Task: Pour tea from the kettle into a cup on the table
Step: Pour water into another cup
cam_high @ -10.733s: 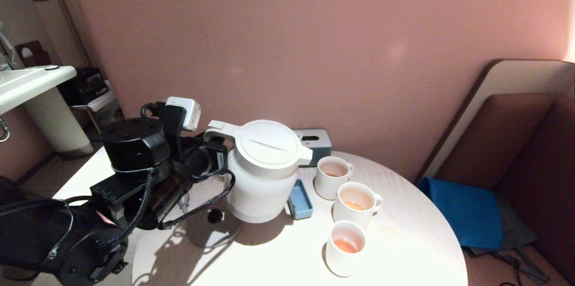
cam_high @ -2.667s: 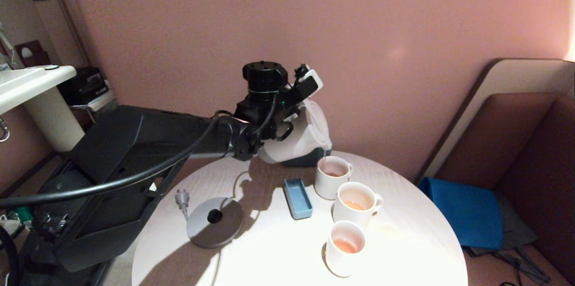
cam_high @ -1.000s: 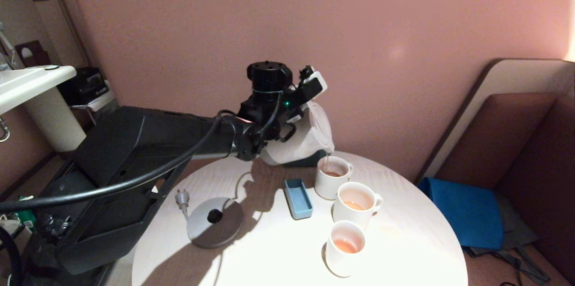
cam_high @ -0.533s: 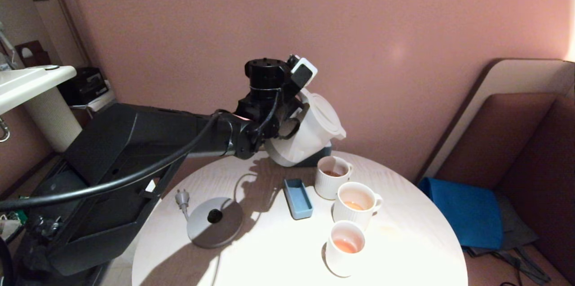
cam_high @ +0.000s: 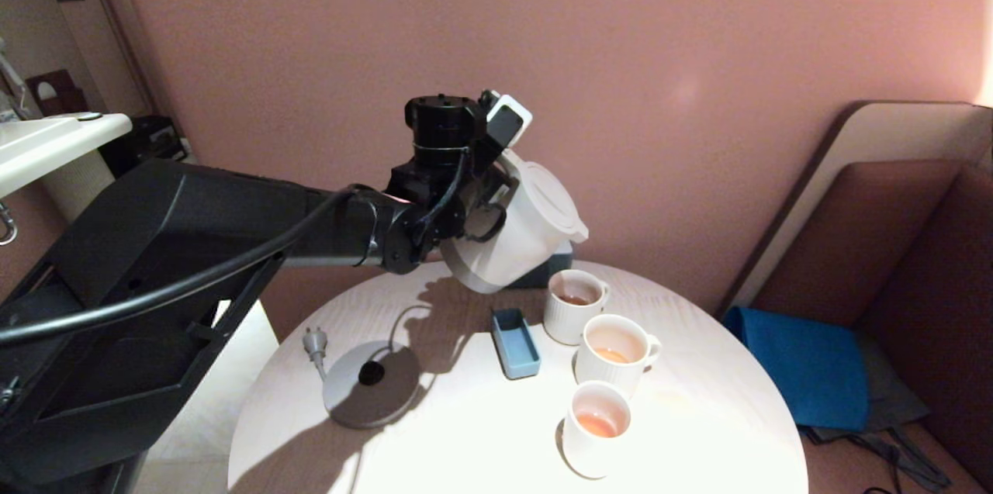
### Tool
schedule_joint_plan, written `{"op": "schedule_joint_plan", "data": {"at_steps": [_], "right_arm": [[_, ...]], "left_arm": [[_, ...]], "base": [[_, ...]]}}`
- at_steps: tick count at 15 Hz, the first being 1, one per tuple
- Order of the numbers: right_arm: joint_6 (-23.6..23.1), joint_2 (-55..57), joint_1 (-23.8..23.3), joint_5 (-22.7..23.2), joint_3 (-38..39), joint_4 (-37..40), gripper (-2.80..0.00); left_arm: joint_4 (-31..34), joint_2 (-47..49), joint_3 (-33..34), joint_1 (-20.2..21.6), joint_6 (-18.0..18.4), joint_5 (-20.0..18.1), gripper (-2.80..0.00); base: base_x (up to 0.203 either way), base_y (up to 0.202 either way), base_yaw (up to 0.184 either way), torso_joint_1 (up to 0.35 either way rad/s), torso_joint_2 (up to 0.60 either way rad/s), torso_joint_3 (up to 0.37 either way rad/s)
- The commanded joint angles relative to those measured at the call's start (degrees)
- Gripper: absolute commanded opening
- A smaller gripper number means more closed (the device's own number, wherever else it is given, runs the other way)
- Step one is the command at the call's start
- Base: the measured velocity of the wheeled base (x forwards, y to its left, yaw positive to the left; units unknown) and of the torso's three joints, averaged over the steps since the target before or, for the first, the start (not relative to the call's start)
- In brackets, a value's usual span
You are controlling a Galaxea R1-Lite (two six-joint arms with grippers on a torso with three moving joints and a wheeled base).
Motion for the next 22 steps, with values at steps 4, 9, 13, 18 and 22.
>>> {"op": "schedule_joint_plan", "data": {"at_steps": [4,9,13,18,22], "right_arm": [[0.0,0.0,0.0,0.0,0.0,0.0,-2.8],[0.0,0.0,0.0,0.0,0.0,0.0,-2.8],[0.0,0.0,0.0,0.0,0.0,0.0,-2.8],[0.0,0.0,0.0,0.0,0.0,0.0,-2.8],[0.0,0.0,0.0,0.0,0.0,0.0,-2.8]], "left_arm": [[0.3,-2.0,1.0,-1.9,1.2,0.1,-2.8],[2.1,-3.3,1.8,-4.7,1.4,0.2,-2.8],[1.6,-5.6,7.1,-5.8,1.4,0.3,-2.8],[1.5,-5.7,7.4,-6.0,1.5,0.3,-2.8],[1.5,-5.3,7.7,-6.7,2.9,0.3,-2.8]], "base": [[0.0,0.0,0.0,0.0,0.0,0.0],[0.0,0.0,0.0,0.0,0.0,0.0],[0.0,0.0,0.0,0.0,0.0,0.0],[0.0,0.0,0.0,0.0,0.0,0.0],[0.0,0.0,0.0,0.0,0.0,0.0]]}}
